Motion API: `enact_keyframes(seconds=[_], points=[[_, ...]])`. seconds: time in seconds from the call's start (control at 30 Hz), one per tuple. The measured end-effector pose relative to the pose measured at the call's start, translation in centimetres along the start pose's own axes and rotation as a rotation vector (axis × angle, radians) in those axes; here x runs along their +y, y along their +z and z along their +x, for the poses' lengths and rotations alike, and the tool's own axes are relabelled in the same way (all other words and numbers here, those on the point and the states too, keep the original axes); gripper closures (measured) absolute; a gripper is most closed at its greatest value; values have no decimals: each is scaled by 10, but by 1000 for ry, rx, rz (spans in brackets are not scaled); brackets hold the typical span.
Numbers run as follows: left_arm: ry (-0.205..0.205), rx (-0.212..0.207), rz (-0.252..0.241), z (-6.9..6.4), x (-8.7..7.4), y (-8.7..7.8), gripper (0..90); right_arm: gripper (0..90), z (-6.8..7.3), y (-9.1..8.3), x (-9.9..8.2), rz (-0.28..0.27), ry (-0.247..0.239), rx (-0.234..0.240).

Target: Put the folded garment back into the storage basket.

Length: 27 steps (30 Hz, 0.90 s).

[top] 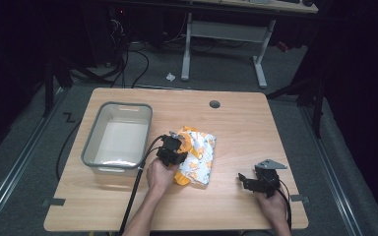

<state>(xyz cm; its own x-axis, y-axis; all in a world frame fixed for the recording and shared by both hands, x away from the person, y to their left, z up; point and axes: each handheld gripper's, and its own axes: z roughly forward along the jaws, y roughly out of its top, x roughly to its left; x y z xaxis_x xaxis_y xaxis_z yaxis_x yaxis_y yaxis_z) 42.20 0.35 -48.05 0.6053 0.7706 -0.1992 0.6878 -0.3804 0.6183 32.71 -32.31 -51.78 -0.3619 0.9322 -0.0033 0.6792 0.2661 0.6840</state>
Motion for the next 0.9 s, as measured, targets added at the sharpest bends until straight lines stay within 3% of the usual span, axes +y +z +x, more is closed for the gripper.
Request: enact_keyframes(seconds=[0.17, 0.9], points=[[20, -11, -48, -5, 3, -12, 756, 232, 0, 0, 0, 1, 1, 0], [47, -76, -134, -9, 16, -48, 769, 232, 0, 0, 0, 1, 0, 0]])
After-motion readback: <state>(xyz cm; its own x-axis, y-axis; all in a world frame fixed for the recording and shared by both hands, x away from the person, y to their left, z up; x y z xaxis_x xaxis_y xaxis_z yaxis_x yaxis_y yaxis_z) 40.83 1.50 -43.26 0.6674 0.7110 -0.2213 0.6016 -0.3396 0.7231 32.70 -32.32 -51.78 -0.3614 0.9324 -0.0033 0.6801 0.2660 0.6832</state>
